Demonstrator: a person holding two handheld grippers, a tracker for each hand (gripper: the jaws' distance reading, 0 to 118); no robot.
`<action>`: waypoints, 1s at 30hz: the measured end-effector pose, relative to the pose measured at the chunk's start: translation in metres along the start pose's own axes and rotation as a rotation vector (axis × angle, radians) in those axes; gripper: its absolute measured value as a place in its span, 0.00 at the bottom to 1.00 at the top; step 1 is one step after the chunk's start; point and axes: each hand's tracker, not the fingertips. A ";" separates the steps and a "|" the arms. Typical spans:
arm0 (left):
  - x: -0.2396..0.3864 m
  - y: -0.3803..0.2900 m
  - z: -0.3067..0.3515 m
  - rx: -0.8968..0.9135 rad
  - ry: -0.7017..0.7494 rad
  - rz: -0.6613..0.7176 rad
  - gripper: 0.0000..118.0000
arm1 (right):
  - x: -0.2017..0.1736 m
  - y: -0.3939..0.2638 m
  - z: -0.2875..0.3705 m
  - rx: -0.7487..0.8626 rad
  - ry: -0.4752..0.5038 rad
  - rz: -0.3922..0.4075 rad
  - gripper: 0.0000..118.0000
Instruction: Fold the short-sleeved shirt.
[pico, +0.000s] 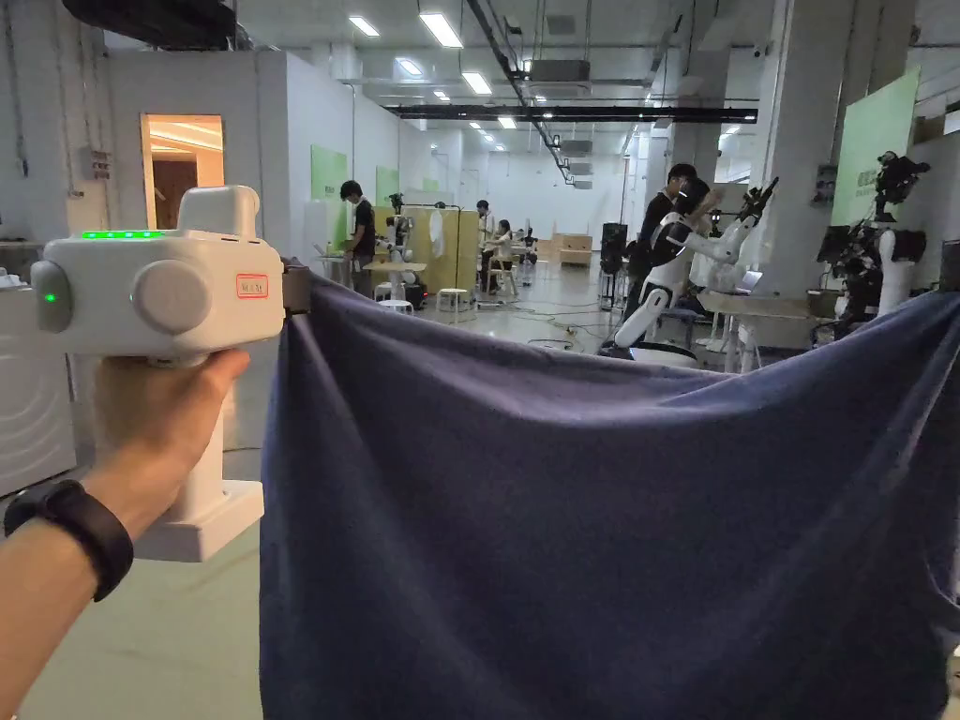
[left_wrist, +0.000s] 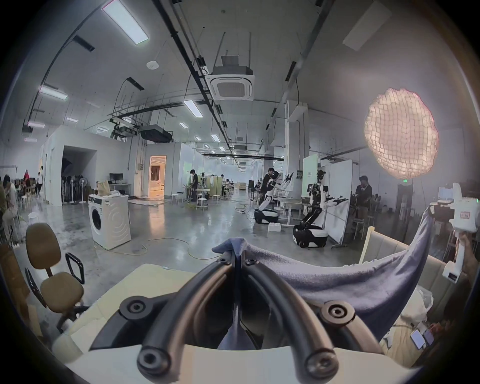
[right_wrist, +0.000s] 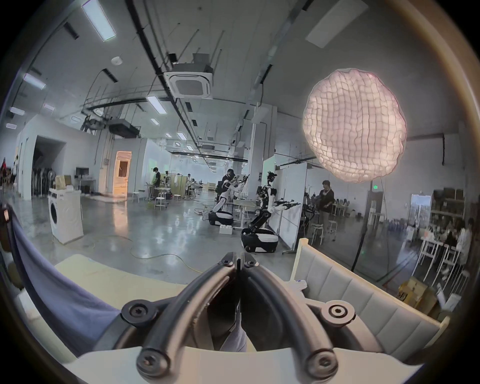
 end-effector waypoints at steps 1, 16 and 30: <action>0.000 -0.001 -0.008 -0.011 0.007 0.013 0.03 | -0.003 0.000 -0.008 -0.007 0.000 -0.005 0.01; 0.001 -0.009 -0.108 -0.040 0.075 -0.023 0.03 | -0.057 0.008 -0.083 -0.005 -0.011 0.104 0.01; -0.033 -0.187 -0.078 -0.291 0.006 0.089 0.03 | -0.030 -0.193 -0.051 -0.341 0.089 -0.027 0.01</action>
